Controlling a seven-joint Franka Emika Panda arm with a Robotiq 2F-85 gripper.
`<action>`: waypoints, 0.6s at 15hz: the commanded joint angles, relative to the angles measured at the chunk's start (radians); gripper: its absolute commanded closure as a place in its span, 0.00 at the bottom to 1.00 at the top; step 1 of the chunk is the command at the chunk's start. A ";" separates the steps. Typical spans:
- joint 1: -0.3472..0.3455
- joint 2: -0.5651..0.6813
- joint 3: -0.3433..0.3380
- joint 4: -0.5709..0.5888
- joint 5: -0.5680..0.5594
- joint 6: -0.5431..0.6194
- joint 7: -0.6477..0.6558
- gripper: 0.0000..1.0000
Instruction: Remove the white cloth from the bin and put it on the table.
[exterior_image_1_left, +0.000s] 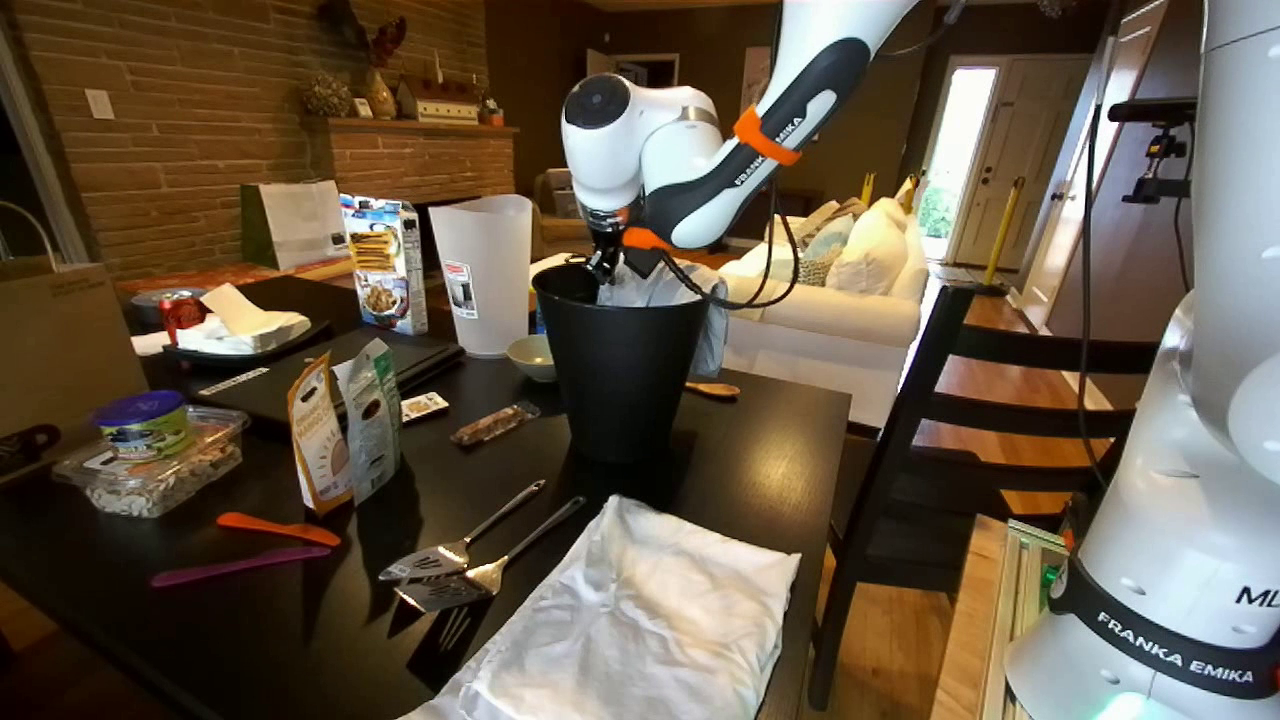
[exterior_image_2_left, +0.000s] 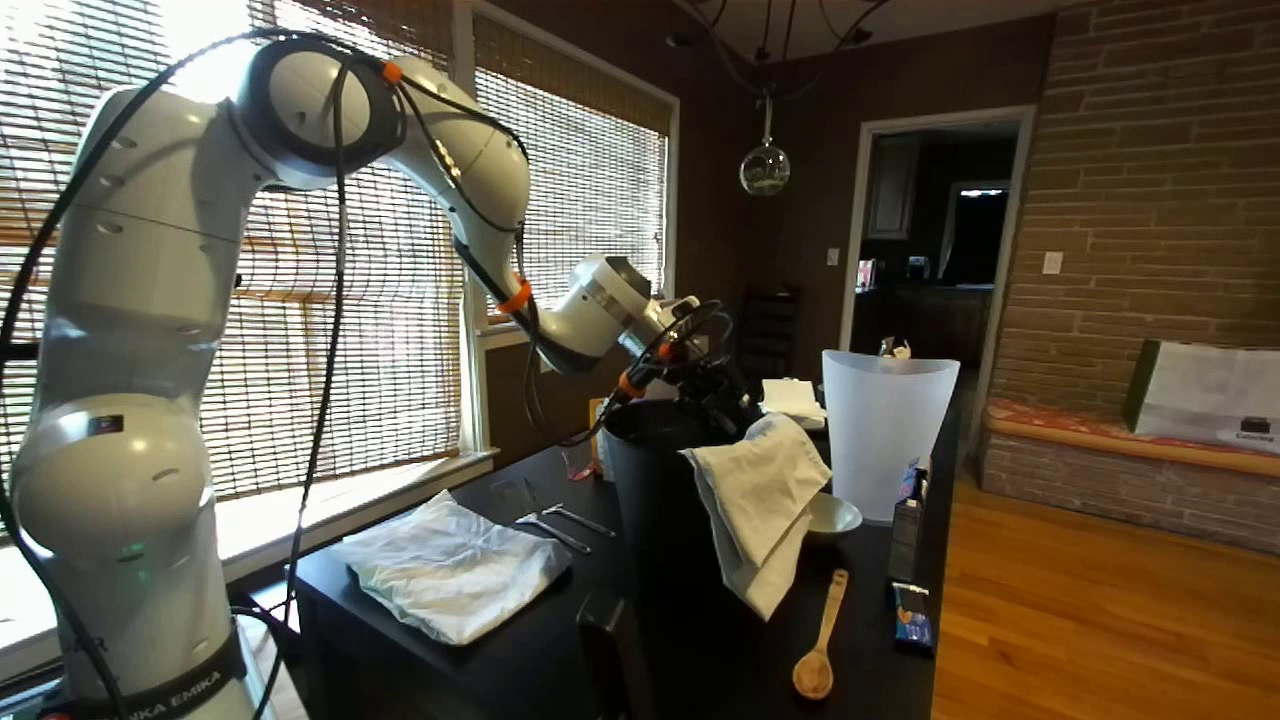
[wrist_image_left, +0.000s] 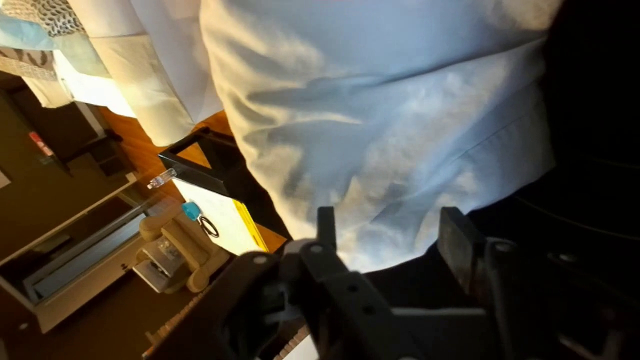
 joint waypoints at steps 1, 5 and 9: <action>0.014 0.018 -0.008 -0.008 -0.105 0.026 0.150 0.12; 0.018 0.041 -0.004 -0.002 -0.217 -0.001 0.315 0.00; 0.014 0.061 0.003 0.001 -0.295 -0.027 0.425 0.00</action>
